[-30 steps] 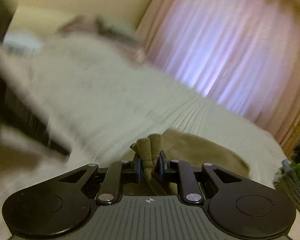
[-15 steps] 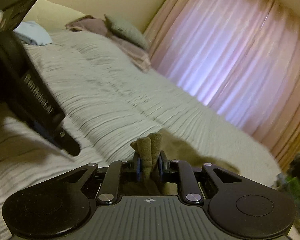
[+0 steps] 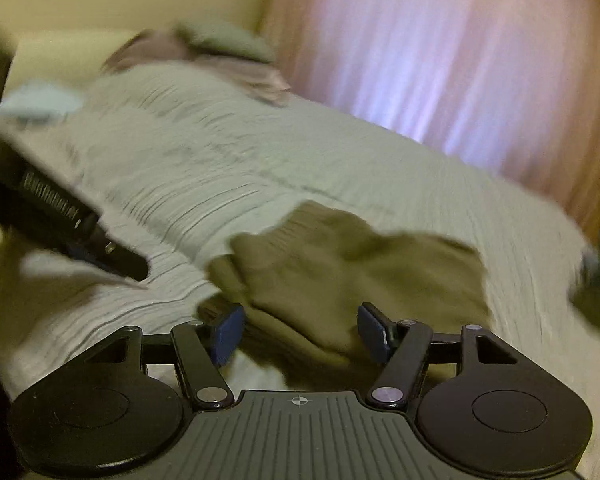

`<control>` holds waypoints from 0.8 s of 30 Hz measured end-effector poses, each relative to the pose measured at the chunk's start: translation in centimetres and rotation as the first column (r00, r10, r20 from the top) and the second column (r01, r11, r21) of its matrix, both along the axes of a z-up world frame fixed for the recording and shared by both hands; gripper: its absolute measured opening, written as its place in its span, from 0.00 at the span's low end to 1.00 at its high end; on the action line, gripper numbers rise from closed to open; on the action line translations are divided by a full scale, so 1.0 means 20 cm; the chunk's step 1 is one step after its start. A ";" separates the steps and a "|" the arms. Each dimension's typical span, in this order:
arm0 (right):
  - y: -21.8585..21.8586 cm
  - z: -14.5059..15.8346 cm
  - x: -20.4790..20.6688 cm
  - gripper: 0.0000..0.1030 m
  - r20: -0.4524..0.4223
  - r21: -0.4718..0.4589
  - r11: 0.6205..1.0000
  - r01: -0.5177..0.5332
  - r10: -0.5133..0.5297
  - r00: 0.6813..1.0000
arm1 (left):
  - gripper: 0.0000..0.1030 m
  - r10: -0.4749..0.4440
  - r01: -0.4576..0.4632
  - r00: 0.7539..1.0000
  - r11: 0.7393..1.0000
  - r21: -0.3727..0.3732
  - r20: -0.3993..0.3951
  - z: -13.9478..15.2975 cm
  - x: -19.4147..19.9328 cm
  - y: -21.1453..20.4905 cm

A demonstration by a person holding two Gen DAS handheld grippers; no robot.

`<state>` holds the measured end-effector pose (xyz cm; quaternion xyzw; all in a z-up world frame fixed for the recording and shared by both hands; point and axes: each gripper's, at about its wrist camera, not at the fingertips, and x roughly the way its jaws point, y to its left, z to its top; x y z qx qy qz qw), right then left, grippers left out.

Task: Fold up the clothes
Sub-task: 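Open the right gripper to release the folded trousers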

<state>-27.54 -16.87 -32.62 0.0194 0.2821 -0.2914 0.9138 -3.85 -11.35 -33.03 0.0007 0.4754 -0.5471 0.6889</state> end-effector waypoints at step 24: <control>-0.13 0.11 -0.41 0.73 0.035 0.432 0.830 0.353 -0.406 0.913 | 0.35 -0.071 0.028 0.962 0.986 0.163 0.265 0.18 -0.30 -0.01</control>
